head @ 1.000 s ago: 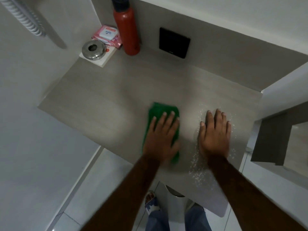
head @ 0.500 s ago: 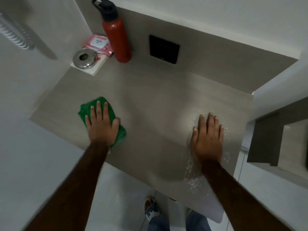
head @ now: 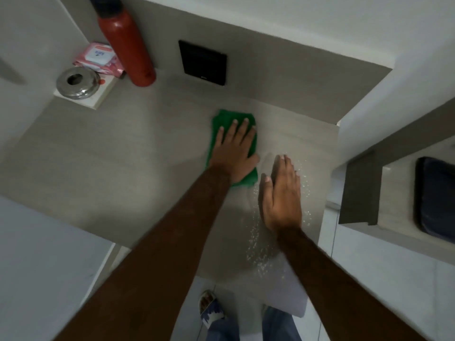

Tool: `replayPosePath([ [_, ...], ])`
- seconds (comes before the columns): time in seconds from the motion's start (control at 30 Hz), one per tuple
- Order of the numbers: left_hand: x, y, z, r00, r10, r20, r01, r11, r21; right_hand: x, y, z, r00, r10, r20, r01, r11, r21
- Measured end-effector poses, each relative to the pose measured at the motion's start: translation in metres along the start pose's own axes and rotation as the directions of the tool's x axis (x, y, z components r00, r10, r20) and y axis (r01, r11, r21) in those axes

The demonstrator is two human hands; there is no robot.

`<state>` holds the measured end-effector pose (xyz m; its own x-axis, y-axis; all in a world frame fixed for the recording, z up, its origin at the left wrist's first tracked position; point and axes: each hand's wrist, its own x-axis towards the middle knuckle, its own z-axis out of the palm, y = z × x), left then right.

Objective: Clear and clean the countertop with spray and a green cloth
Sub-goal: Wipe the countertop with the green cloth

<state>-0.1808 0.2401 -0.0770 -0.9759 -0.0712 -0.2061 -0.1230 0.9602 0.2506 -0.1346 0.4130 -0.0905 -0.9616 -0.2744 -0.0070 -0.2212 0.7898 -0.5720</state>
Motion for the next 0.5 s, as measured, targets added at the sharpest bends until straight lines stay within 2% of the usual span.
replayPosePath([
  [0.07,-0.018,0.002,-0.007,0.999,0.034,-0.022,-0.040,0.946,-0.322,0.003,-0.003,-0.008,0.999,0.045,-0.015,-0.042,0.987,0.157],
  [0.1,-0.029,-0.005,-0.011,0.995,-0.034,-0.095,-0.014,0.885,-0.466,0.007,-0.007,-0.012,0.999,0.031,-0.012,-0.028,0.985,0.168],
  [0.13,-0.038,-0.019,-0.012,0.973,-0.148,-0.176,0.033,0.848,-0.530,0.013,-0.012,-0.013,1.000,-0.010,0.002,0.009,0.991,0.135],
  [0.2,-0.056,-0.059,-0.004,0.890,-0.355,-0.286,0.216,0.881,-0.420,0.029,-0.033,-0.006,0.987,-0.145,0.067,0.146,0.989,-0.015],
  [0.27,-0.072,-0.091,0.011,0.874,-0.401,-0.273,0.359,0.913,-0.192,0.049,-0.060,0.011,0.952,-0.273,0.142,0.291,0.948,-0.127],
  [0.3,-0.076,-0.100,0.019,0.884,-0.386,-0.262,0.374,0.922,-0.097,0.059,-0.071,0.023,0.938,-0.293,0.184,0.323,0.933,-0.161],
  [0.37,-0.077,-0.104,0.028,0.896,-0.363,-0.257,0.370,0.929,-0.025,0.074,-0.086,0.045,0.946,-0.215,0.244,0.273,0.932,-0.237],
  [0.43,-0.076,-0.104,0.028,0.890,-0.362,-0.277,0.371,0.928,-0.022,0.079,-0.089,0.060,0.963,-0.128,0.237,0.198,0.932,-0.304],
  [0.5,-0.077,-0.105,0.026,0.895,-0.358,-0.266,0.366,0.930,-0.021,0.078,-0.084,0.062,0.970,-0.117,0.215,0.182,0.931,-0.316],
])
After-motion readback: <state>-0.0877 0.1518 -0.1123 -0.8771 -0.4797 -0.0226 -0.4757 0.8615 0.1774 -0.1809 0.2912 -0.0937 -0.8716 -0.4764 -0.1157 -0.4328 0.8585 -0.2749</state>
